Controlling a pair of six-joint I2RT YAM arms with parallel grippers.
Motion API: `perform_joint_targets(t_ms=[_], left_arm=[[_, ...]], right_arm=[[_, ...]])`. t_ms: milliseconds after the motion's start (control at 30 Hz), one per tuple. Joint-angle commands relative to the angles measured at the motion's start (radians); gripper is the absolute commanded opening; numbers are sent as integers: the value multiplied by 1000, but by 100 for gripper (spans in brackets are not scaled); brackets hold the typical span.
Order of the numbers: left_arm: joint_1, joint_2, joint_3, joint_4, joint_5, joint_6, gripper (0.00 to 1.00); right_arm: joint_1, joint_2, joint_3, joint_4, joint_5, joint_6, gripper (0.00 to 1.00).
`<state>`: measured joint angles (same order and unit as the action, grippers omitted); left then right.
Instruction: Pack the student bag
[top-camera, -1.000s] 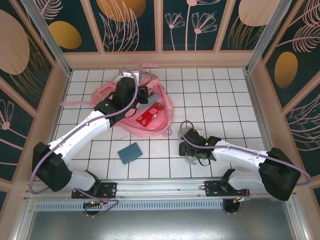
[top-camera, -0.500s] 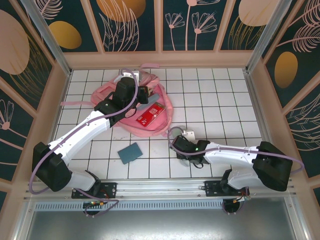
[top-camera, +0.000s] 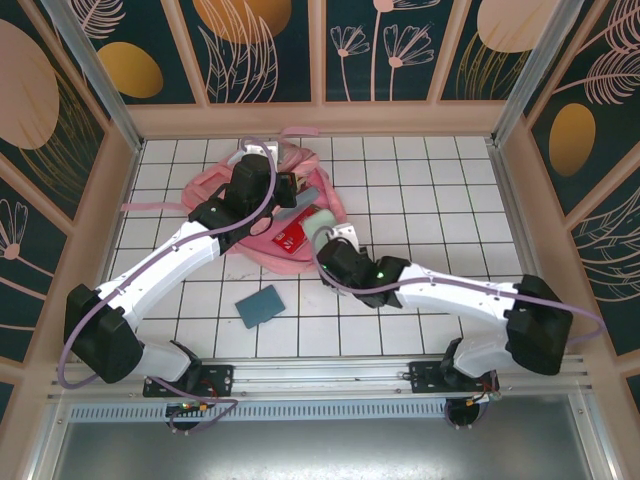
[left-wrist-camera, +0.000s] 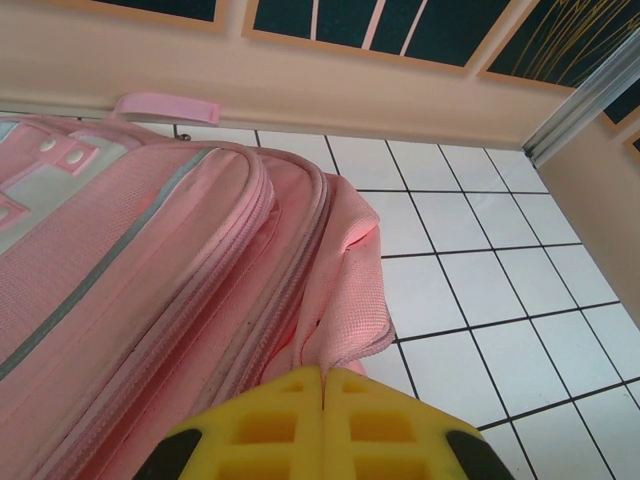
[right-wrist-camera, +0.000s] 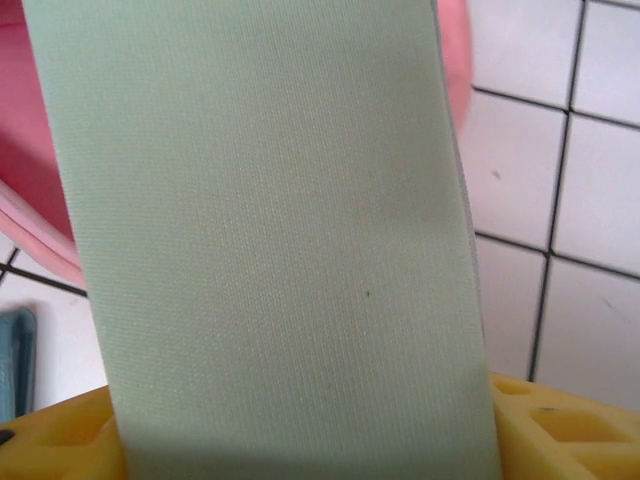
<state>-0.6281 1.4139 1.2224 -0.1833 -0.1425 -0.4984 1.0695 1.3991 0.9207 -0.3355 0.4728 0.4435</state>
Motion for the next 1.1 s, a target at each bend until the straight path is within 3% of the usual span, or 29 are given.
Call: perform_joint_targets(t_ms=[0,200,467,900,1067], left_arm=[[12,-45,21,70,-31,14,0],[23,-56,27,68,-36,12,0],[47,-73,21,84,-25,3,0],[67,-54,25,88,7,-5,0],[69,-54,20,89,6,-5,0]], right_arm=[[-32,72,58,121,-45,-156,62],[-86,201,144,257,-183,-297,59],[-136,357,270,339,-240,-443,58],[-112,560,442,324,-356,-464,59],[-106,571,454,309,-339,-448,87]])
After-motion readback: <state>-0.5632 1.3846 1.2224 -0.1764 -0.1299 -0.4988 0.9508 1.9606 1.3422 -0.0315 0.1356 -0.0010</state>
